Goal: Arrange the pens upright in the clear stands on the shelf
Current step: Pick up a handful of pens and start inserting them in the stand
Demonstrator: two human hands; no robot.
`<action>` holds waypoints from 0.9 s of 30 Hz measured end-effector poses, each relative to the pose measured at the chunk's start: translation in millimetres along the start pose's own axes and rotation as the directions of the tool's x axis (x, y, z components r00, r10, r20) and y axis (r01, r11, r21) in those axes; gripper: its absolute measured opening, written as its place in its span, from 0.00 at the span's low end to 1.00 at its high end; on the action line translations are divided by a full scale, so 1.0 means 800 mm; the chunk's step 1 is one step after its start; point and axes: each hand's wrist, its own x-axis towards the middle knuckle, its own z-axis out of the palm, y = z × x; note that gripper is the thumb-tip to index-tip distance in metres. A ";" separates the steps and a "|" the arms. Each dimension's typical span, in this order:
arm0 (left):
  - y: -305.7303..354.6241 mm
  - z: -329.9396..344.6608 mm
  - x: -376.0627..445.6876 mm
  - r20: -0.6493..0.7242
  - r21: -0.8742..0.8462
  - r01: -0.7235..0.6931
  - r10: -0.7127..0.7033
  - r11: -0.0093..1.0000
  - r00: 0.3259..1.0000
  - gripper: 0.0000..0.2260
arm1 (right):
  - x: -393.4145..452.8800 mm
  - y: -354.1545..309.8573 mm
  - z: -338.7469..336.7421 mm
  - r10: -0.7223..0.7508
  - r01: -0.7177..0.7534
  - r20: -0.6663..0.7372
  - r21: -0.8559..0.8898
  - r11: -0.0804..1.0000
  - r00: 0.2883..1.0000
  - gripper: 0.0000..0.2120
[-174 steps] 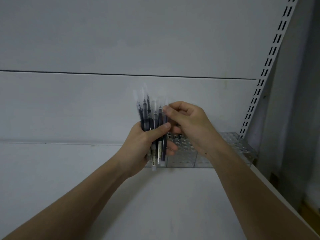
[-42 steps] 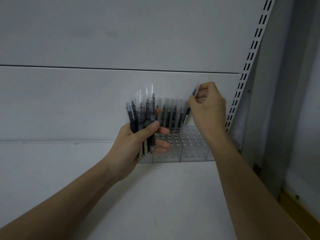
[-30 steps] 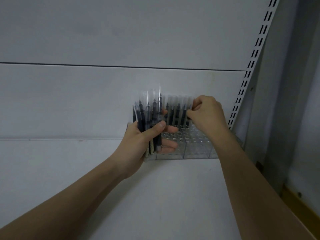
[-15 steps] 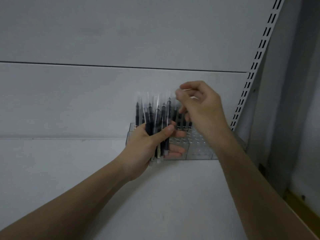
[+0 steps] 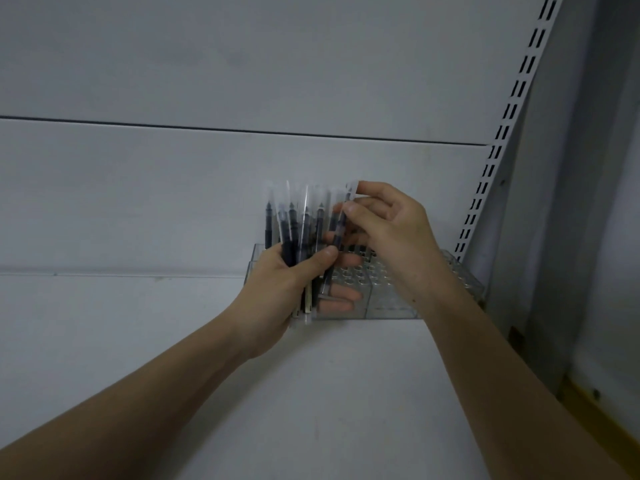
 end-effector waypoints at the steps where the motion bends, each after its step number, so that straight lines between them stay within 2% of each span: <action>1: 0.000 -0.001 0.000 -0.003 0.009 0.000 0.000 1.000 1.000 0.10 | 0.001 0.002 0.000 0.000 0.000 0.002 -0.001 1.000 1.000 0.10; 6: 0.000 -0.001 0.000 -0.005 0.032 0.008 -0.008 0.999 1.000 0.11 | 0.002 0.005 0.002 -0.007 0.007 0.011 -0.017 1.000 1.000 0.16; 9: -0.002 0.000 -0.001 0.003 0.032 0.022 -0.022 0.999 1.000 0.11 | 0.002 0.004 0.000 -0.034 0.034 -0.030 -0.006 0.999 0.999 0.18; 12: -0.003 -0.001 -0.001 0.004 0.035 0.029 -0.029 0.999 1.000 0.08 | 0.004 0.000 -0.008 -0.082 0.091 -0.145 0.054 0.994 0.986 0.18; 15: -0.003 -0.002 -0.001 0.015 0.048 0.037 -0.038 0.998 0.999 0.09 | 0.009 -0.003 -0.020 -0.151 0.179 -0.303 0.067 0.981 0.941 0.14; 19: -0.006 0.000 -0.003 0.021 0.050 0.058 -0.060 0.997 0.998 0.10 | 0.016 0.004 -0.035 -0.269 0.254 -0.441 -0.095 0.963 0.856 0.09; 23: -0.010 -0.002 -0.002 0.041 0.073 0.052 -0.056 0.996 0.998 0.10 | 0.018 0.015 -0.044 -0.344 0.245 -0.432 -0.269 0.931 0.833 0.10; 27: -0.012 -0.002 -0.001 0.054 0.092 0.042 -0.047 0.995 0.997 0.10 | 0.021 0.024 -0.047 -0.353 0.218 -0.422 -0.336 0.916 0.835 0.10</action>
